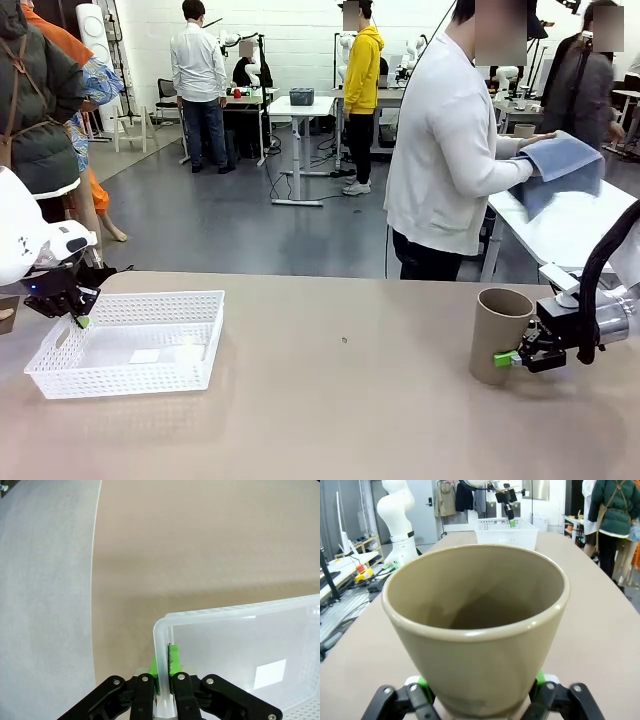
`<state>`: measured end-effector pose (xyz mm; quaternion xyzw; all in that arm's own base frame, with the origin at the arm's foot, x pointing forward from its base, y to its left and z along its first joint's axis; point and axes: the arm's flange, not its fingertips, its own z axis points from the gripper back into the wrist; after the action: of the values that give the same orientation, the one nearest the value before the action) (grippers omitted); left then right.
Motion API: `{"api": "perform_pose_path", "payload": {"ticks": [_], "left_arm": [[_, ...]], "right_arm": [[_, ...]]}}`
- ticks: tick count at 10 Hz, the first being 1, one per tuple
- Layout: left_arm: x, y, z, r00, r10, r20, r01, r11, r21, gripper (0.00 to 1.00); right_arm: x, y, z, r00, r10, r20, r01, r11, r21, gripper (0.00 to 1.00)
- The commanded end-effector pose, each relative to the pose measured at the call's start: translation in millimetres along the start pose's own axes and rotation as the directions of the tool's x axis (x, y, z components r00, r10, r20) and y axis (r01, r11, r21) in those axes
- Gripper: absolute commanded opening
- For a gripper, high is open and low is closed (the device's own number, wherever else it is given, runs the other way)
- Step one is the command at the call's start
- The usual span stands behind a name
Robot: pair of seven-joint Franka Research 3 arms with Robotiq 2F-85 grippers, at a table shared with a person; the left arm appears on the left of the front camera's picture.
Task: Clean and organize the cups into the basket.
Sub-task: Pick up the Organizing basket and move it to the center of the table, then pick up the Reusable plastic cup from the right side of the table and place it inside the Organizing basket.
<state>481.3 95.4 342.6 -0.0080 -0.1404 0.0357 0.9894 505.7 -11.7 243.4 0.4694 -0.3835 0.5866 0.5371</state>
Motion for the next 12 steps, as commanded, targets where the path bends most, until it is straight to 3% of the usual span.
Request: {"api": "perform_pose_path", "payload": {"ticks": [1,3,6,9,12], "left_arm": [[-13,-12,28,0.997,-0.073,-0.011,0.072,0.995,-0.076,0.00],[-17,-44,53,0.997,-0.051,-0.061,0.048,0.998,-0.048,0.00],[-11,-104,71,0.994,-0.011,-0.112,0.007,0.999,-0.036,0.00],[2,-165,65,0.987,0.013,-0.160,-0.011,1.000,0.013,0.00],[2,-225,50,0.995,0.009,-0.101,0.001,0.995,0.095,0.00]], "right_arm": [[32,18,10,0.997,-0.071,-0.032,0.069,0.994,-0.082,0.66],[80,47,24,0.994,-0.106,0.008,0.106,0.984,-0.141,0.66],[156,89,50,0.997,-0.053,0.053,0.063,0.974,-0.219,0.66],[195,112,69,0.994,-0.070,0.080,0.088,0.965,-0.249,0.66],[227,128,84,0.991,-0.094,0.100,0.116,0.962,-0.248,0.66]]}}
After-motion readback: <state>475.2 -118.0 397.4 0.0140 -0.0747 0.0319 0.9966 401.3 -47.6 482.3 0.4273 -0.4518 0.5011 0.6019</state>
